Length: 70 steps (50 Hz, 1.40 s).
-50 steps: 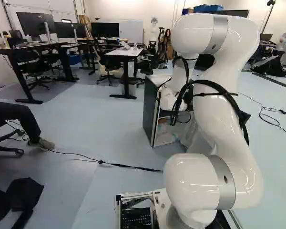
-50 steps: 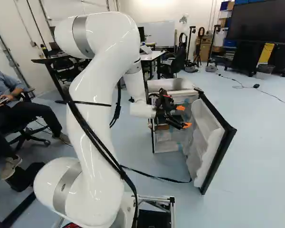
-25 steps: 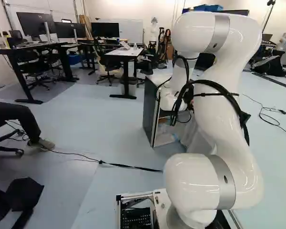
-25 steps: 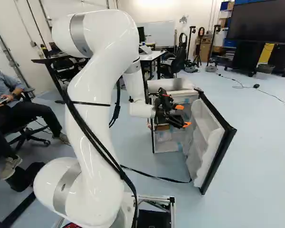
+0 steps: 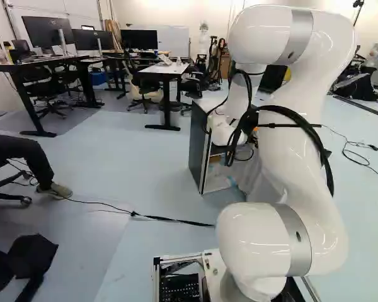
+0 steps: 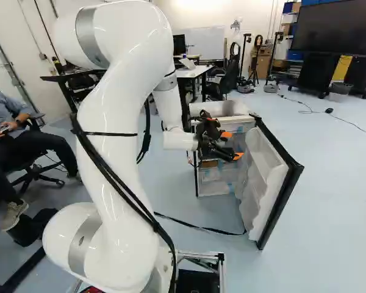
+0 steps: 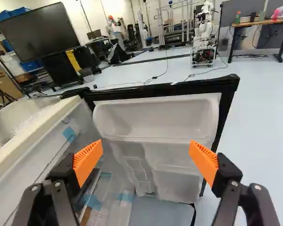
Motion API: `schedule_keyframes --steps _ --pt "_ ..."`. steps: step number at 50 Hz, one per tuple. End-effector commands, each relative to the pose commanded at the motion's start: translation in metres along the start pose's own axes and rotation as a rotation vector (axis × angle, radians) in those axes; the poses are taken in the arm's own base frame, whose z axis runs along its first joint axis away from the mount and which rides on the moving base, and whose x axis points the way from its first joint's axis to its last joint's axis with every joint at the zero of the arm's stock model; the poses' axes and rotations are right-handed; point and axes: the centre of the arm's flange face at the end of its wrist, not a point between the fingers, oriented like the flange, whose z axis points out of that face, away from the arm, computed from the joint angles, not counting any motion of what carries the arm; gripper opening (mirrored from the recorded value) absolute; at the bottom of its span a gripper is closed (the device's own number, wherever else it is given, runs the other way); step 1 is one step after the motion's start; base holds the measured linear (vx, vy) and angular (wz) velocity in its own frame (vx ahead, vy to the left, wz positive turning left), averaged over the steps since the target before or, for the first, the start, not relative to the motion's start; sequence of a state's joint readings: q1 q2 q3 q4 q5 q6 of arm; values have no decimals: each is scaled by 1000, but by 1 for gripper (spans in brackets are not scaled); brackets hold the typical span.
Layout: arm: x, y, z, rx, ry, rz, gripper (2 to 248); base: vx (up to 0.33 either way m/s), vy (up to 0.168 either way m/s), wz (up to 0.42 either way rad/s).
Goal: Open the fridge door
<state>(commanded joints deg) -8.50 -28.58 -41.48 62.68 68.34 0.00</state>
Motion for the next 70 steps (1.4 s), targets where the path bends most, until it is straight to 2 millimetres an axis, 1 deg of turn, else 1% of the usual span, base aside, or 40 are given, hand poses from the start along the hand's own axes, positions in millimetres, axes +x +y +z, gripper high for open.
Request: schedule_keyframes --steps 15,29,49,70 --pt "11 2 -18 104 -24 -30 247 0 0 0" --pt "21 6 -40 224 -51 -69 247 0 0 0" --pt "36 18 -81 435 -94 -149 247 0 0 0" --pt "44 42 -129 677 -135 -260 247 0 0 0"
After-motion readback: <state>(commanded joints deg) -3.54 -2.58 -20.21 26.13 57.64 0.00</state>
